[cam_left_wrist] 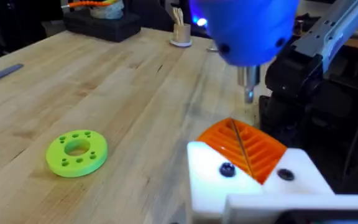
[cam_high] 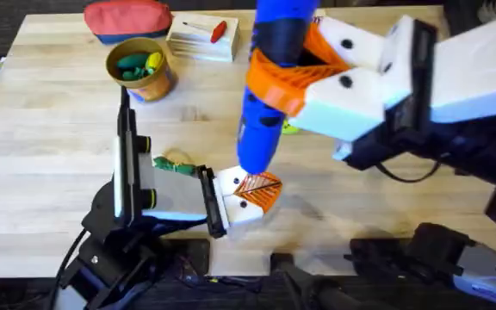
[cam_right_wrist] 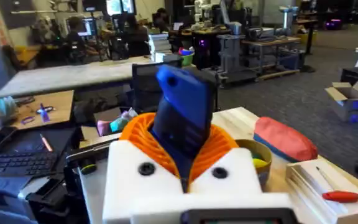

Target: Pick up the gripper from the table and insert it into the empty holder that is missing its gripper. Then pick up a screw, insert it into the mounting hole, and use the screwdriver to tighten it. Finally, clean up the table by picking up the vegetable and placing it into the bucket.

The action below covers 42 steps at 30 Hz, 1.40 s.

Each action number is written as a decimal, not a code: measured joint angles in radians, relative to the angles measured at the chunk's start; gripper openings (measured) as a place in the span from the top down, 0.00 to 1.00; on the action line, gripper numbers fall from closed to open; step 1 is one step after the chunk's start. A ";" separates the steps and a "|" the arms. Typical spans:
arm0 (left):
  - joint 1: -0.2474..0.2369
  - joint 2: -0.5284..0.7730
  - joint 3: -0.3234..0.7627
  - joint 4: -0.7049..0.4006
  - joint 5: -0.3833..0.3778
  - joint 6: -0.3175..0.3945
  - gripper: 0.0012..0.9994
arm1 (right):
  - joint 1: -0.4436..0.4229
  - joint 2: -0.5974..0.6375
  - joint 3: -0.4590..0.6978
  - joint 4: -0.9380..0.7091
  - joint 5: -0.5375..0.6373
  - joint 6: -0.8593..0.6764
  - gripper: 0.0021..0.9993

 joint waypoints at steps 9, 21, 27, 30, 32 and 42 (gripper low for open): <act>0.000 0.000 0.000 0.000 0.000 0.000 0.99 | 0.026 0.118 0.000 0.129 -0.010 -0.001 0.99; 0.000 0.000 0.000 0.000 0.000 0.000 0.99 | 0.041 0.148 0.000 0.139 -0.069 -0.076 0.99; 0.000 0.000 0.000 0.000 0.000 0.000 0.99 | 0.041 0.149 0.000 0.139 -0.082 -0.117 0.99; 0.000 0.000 0.000 0.000 0.000 0.000 0.99 | 0.041 0.148 0.000 0.139 -0.086 -0.123 0.99; 0.000 0.000 0.000 0.000 0.000 0.000 0.99 | 0.041 0.148 0.000 0.139 -0.086 -0.116 0.99; 0.000 0.000 0.000 0.000 -0.001 0.000 0.99 | 0.041 0.149 0.000 0.117 -0.086 -0.090 0.99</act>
